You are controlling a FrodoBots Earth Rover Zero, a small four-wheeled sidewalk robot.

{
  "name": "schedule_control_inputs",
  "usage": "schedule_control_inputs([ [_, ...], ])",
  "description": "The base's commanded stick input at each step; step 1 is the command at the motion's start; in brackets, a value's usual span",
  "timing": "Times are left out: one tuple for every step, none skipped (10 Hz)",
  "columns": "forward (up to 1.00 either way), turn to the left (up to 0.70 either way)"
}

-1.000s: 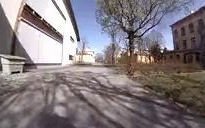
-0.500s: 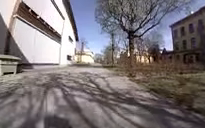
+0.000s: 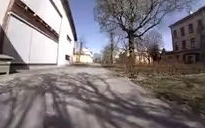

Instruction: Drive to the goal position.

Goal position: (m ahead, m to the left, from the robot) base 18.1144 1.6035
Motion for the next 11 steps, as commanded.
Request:
schedule_control_inputs([
  [0.85, 0.00],
  [0.85, 0.00],
  [0.85, 0.00],
  [0.85, 0.00],
  [0.85, 0.00],
  [0.85, 0.00],
  [0.85, 0.00],
  [0.85, 0.00],
  [0.85, 0.00],
  [0.85, 0.00],
  [0.85, 0.00],
])
